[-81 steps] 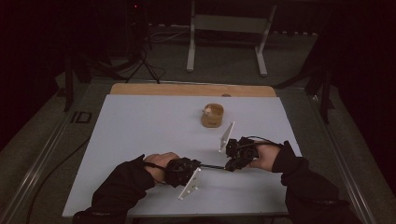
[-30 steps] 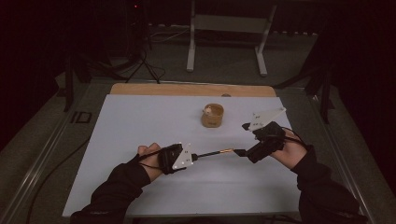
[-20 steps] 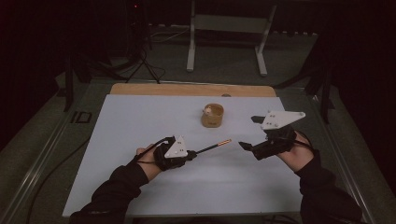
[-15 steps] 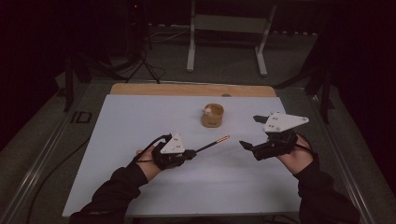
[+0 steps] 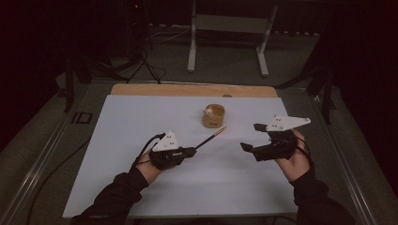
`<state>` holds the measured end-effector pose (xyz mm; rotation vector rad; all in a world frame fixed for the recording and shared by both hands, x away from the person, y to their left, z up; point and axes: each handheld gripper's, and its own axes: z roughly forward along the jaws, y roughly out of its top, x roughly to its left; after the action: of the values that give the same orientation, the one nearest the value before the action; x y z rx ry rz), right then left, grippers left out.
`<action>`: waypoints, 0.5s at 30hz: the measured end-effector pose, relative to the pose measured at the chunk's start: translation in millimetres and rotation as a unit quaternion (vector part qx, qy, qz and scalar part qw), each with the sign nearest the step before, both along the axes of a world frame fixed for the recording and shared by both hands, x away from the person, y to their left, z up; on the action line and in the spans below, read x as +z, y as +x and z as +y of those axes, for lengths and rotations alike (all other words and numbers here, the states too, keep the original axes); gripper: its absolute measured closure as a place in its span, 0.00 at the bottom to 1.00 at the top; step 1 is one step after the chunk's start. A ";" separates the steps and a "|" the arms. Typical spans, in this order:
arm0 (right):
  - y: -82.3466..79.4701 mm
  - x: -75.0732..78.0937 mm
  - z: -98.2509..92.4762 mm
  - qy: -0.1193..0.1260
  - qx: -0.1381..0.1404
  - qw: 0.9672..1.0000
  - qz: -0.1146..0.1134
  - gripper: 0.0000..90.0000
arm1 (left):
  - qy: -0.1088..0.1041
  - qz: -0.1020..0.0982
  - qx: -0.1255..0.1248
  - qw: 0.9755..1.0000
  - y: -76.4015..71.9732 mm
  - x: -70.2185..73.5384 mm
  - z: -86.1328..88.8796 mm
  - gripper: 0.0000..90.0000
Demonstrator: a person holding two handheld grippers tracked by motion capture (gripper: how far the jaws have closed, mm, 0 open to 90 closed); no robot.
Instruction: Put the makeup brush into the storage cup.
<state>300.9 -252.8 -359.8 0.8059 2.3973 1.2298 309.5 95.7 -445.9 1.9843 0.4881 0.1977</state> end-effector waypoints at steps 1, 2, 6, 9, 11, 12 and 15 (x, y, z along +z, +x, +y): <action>-1.3 -2.8 1.2 0.007 -0.005 1.000 -0.003 0.18 | -0.005 -0.001 0.004 1.000 -0.1 -0.2 0.9 0.96; -1.3 -2.8 1.2 0.007 -0.005 1.000 -0.003 0.18 | -0.011 0.002 0.006 1.000 0.0 -0.3 2.0 0.96; -3.6 -6.4 4.4 0.024 -0.005 1.000 -0.001 0.13 | -0.023 -0.006 0.017 1.000 -2.5 -0.8 3.1 0.96; -4.9 -7.7 6.8 0.036 -0.008 0.999 0.000 0.12 | -0.055 0.013 0.017 0.998 -2.8 -2.4 4.4 0.96; -5.8 -8.2 8.0 0.040 -0.012 0.999 -0.006 0.12 | -0.059 0.007 0.021 0.998 -4.7 -3.9 4.2 0.96; -6.2 -8.4 8.6 0.044 -0.013 0.999 -0.006 0.12 | -0.060 -0.002 0.024 0.998 -6.3 -4.7 3.9 0.96; -7.1 -9.3 9.9 0.057 -0.013 0.998 -0.007 0.12 | -0.062 -0.014 0.032 0.997 -9.5 -6.8 3.4 0.96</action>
<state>293.8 -242.9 -369.1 0.8571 2.3145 1.3679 300.0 99.1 -452.7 1.8439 0.5332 0.2288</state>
